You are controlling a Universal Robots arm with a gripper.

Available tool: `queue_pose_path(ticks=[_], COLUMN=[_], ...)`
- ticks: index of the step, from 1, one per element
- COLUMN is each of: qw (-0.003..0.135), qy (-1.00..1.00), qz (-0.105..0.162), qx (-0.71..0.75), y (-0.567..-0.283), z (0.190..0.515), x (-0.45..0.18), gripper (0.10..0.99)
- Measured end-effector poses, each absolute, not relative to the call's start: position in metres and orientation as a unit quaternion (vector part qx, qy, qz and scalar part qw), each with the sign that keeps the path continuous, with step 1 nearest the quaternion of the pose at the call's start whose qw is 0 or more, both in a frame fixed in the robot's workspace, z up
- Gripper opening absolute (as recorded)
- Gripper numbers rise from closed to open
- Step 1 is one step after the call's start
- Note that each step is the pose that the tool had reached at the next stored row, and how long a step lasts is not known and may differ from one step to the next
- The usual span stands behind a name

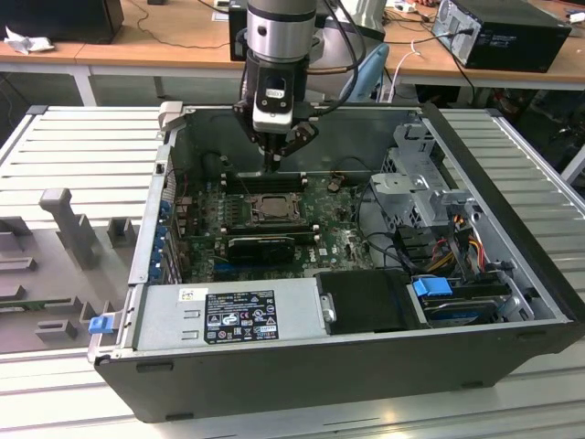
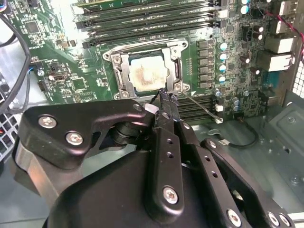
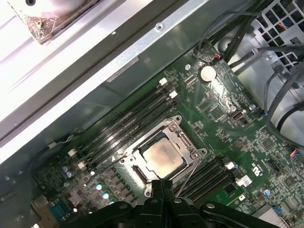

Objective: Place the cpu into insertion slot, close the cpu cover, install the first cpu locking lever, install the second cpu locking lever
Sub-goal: 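Install the first cpu locking lever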

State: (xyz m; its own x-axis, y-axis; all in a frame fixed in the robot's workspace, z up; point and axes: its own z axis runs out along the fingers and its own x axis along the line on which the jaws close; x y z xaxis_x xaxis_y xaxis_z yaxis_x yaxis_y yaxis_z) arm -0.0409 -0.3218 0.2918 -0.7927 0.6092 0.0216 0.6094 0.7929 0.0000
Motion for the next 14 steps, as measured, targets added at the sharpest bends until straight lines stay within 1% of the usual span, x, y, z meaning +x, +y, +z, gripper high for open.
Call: queue_pose_path(ticks=[14], qw=[0.011], qy=[-0.976], qz=[-0.002], qx=[-0.217], y=[-0.3218], z=[0.291], x=[-0.0409], gripper=[0.106])
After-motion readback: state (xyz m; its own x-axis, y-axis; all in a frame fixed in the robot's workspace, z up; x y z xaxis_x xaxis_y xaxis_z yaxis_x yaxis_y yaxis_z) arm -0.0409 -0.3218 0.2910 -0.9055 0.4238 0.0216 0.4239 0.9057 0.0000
